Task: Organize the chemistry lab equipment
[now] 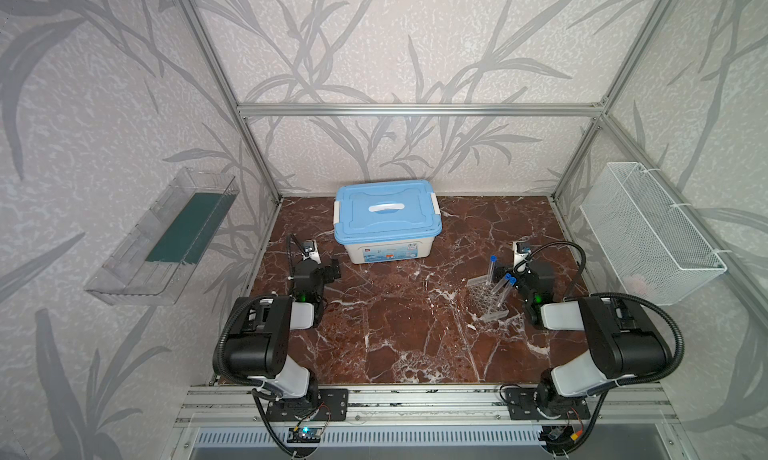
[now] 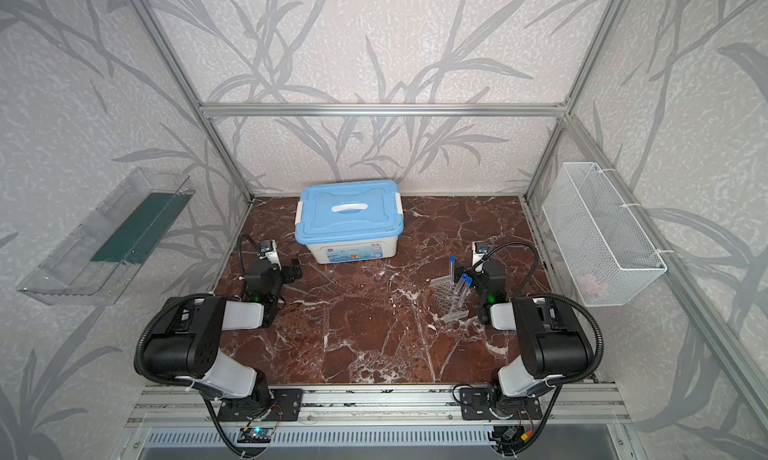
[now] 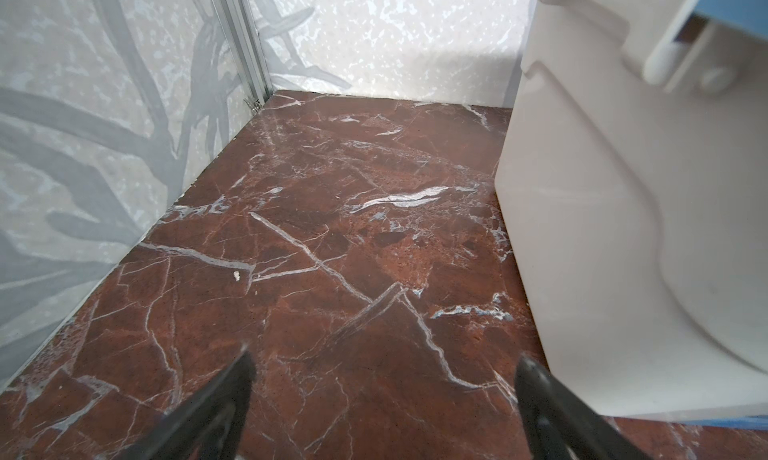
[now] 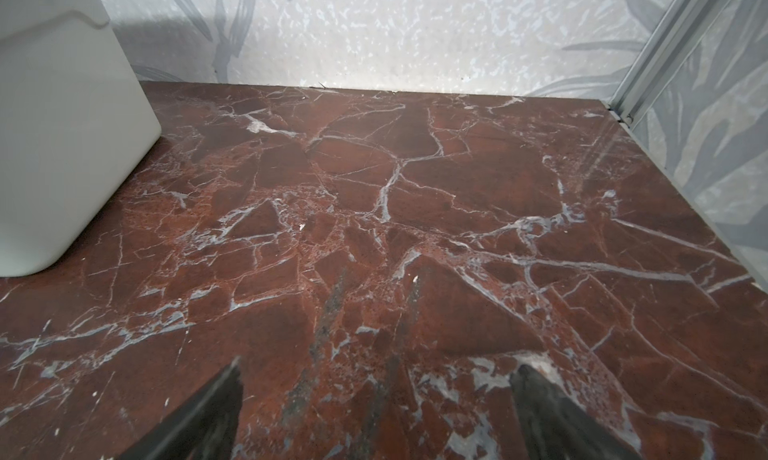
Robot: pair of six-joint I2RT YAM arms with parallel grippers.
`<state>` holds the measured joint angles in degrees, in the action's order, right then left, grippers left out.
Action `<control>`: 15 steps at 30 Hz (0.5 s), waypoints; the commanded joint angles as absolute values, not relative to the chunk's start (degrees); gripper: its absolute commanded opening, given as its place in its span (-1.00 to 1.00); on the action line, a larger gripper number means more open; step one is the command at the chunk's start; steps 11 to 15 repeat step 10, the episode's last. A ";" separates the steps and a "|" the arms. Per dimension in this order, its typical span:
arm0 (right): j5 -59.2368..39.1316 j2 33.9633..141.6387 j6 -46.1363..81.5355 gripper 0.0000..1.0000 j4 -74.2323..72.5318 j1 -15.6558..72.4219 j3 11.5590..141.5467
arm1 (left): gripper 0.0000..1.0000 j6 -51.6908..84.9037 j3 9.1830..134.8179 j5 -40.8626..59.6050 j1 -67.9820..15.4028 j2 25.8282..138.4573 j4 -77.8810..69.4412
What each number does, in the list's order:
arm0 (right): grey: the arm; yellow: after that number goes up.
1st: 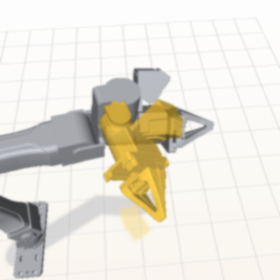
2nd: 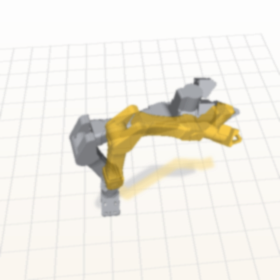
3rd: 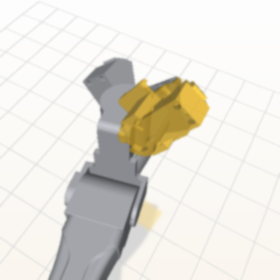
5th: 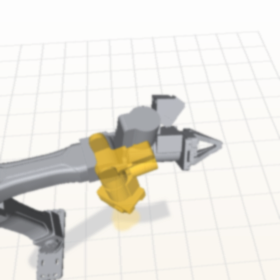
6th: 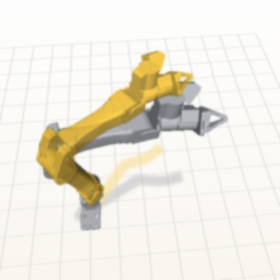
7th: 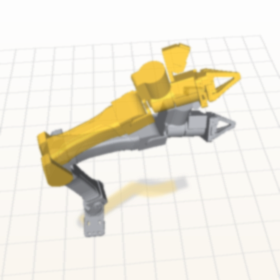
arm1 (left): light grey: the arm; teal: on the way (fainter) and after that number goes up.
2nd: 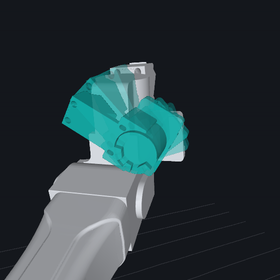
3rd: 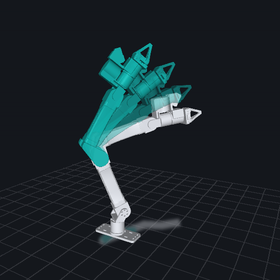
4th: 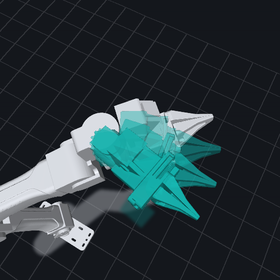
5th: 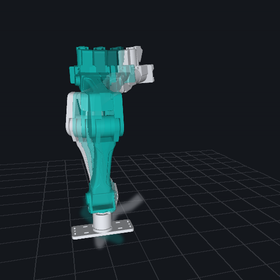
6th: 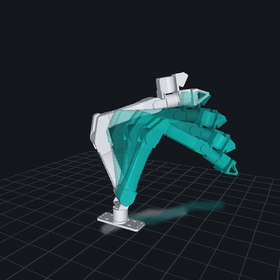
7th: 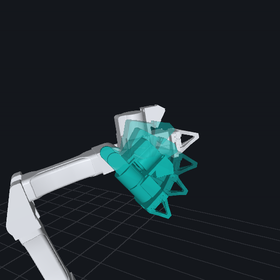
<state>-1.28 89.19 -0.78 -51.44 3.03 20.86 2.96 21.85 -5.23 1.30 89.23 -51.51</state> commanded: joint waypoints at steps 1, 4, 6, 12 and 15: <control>0.44 88.24 -1.70 0.98 -50.89 3.21 21.80 | 0.98 1.76 21.67 -4.88 1.75 89.46 -53.38; 0.47 88.24 -1.74 0.98 -50.82 3.26 21.80 | 0.98 1.81 21.95 -4.87 1.73 89.56 -52.86; 0.51 88.24 -1.74 0.98 -50.89 3.27 21.75 | 0.98 1.97 22.17 -4.61 1.76 89.56 -52.64; 0.48 88.32 -2.03 0.98 -50.67 3.41 21.95 | 0.98 1.93 21.74 -4.81 1.78 89.46 -53.30; 0.48 88.32 -2.03 0.98 -50.67 3.41 21.95 | 0.98 1.93 21.74 -4.81 1.78 89.46 -53.30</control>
